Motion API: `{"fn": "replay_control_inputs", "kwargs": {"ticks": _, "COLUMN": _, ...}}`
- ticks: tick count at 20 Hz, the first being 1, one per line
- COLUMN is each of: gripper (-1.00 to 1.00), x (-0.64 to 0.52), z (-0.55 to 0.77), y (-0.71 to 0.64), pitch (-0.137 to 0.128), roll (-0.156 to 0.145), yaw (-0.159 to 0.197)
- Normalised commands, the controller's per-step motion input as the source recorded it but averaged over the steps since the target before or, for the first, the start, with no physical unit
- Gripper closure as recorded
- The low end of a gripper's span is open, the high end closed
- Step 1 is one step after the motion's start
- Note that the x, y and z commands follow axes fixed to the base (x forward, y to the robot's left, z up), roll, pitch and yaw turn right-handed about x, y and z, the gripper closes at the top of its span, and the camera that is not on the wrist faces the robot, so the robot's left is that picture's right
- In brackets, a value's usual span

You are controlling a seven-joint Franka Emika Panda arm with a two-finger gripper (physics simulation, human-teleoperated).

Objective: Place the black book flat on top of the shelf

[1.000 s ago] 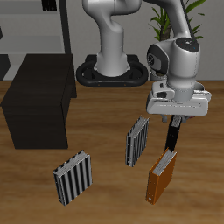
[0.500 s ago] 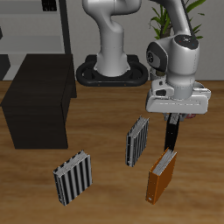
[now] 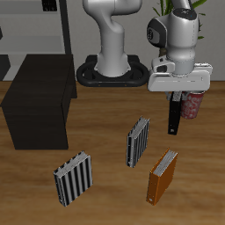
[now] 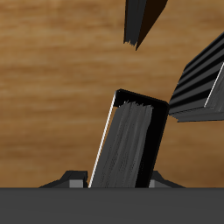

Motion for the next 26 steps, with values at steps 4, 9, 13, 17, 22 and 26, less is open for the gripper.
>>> {"fn": "replay_control_inputs", "kwargs": {"ticks": 4, "gripper": 1.0, "x": -0.3, "z": 0.49, "y": -0.26, "pitch": -0.02, "roll": -0.011, "yaw": 0.003}}
{"fn": "replay_control_inputs", "kwargs": {"ticks": 9, "gripper": 1.0, "x": -0.21, "z": 0.57, "y": -0.3, "pitch": -0.079, "roll": -0.021, "yaw": 0.035}}
{"fn": "replay_control_inputs", "kwargs": {"ticks": 13, "gripper": 1.0, "x": -0.27, "z": 0.52, "y": -0.24, "pitch": -0.054, "roll": 0.004, "yaw": 0.0}}
{"fn": "replay_control_inputs", "kwargs": {"ticks": 17, "gripper": 1.0, "x": -0.3, "z": 0.45, "y": -0.35, "pitch": -0.061, "roll": -0.018, "yaw": 0.026}}
{"fn": "replay_control_inputs", "kwargs": {"ticks": 22, "gripper": 1.0, "x": -0.15, "z": 0.36, "y": -0.39, "pitch": -0.037, "roll": -0.079, "yaw": 0.008}}
{"fn": "replay_control_inputs", "kwargs": {"ticks": 26, "gripper": 1.0, "x": -0.15, "z": 0.35, "y": -0.43, "pitch": -0.044, "roll": -0.13, "yaw": 0.054}}
